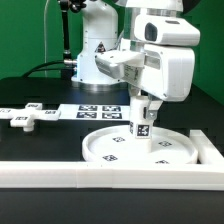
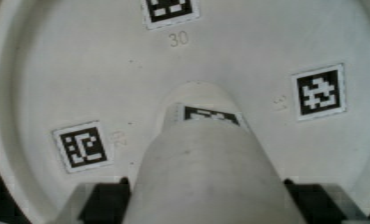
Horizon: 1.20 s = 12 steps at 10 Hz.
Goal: Assemble round table
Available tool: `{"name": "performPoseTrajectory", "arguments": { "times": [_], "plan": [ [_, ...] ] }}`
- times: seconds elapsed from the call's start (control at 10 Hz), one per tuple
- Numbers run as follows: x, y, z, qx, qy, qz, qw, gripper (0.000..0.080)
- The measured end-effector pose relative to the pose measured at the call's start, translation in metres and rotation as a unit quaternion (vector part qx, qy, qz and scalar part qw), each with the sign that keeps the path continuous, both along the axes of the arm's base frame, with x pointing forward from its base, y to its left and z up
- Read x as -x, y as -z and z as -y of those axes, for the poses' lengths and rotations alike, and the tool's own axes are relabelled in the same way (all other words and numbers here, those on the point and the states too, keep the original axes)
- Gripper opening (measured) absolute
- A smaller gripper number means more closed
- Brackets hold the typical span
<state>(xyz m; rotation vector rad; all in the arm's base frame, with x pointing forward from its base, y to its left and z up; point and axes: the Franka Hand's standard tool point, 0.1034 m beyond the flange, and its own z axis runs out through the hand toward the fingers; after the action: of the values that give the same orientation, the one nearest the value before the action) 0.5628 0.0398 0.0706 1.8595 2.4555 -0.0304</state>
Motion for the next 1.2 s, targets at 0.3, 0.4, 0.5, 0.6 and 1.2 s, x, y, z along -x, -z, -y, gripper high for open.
{"name": "performPoseTrajectory", "arguments": {
  "times": [0.3, 0.4, 0.5, 0.6, 1.2],
  "plan": [
    [0.0008, 0.0002, 0.0003, -0.004, 0.057, 0.0, 0.998, 0.0406],
    [0.0021, 0.0004, 0.0018, -0.007, 0.128, -0.003, 0.992, 0.0406],
    [0.0044, 0.001, 0.0023, -0.009, 0.213, -0.008, 0.977, 0.0406],
    [0.0068, 0.0013, 0.0026, -0.007, 0.295, -0.012, 0.955, 0.0407],
    [0.0086, 0.0014, 0.0008, -0.012, 0.512, -0.01, 0.859, 0.0409]
  ]
}}
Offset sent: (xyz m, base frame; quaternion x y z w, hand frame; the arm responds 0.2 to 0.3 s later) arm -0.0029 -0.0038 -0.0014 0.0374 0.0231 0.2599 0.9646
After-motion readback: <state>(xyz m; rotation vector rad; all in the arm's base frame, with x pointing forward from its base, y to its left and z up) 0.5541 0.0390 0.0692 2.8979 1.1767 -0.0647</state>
